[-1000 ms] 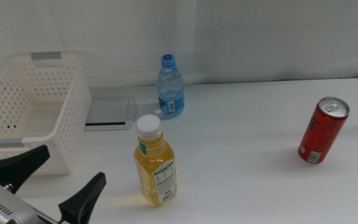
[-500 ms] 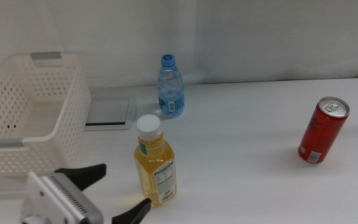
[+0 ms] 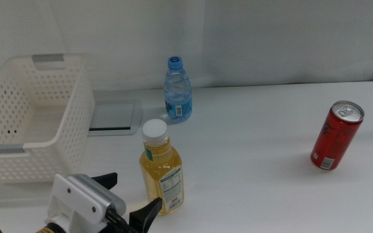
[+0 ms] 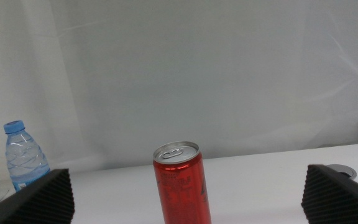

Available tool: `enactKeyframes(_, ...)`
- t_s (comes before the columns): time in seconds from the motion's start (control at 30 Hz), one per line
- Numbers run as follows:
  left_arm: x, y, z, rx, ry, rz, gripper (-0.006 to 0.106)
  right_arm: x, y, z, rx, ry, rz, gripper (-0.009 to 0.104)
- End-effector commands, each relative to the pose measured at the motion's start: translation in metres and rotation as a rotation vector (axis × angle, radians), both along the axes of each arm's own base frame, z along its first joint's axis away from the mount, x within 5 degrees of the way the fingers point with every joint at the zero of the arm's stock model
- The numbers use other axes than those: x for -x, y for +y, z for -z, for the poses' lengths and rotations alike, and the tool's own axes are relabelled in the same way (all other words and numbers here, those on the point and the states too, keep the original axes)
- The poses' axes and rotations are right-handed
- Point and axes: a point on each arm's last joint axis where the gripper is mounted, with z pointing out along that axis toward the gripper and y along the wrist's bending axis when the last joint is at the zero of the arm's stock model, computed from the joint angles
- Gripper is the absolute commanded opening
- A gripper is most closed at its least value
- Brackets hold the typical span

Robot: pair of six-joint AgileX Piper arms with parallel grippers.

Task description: Use arms to grab the bottles and put them into the dustbin to the left of the table.

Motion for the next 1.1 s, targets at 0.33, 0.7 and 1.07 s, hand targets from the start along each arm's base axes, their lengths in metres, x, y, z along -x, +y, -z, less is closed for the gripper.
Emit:
enactKeyframes(0.33, -0.036, -0.018, 0.012, 0.04, -0.024, -0.023, 0.089, -0.001, 0.0, 0.011, 0.01, 0.02, -0.003, 0.103)
enactKeyframes(0.7, -0.062, -0.038, 0.033, 0.032, 0.031, 0.037, 0.086, -0.001, 0.0, 0.011, 0.01, 0.02, -0.003, 0.103)
enactKeyframes(1.07, -0.064, -0.04, 0.026, 0.139, 0.031, 0.012, -0.003, -0.001, 0.0, 0.011, 0.01, 0.02, -0.003, 0.103)
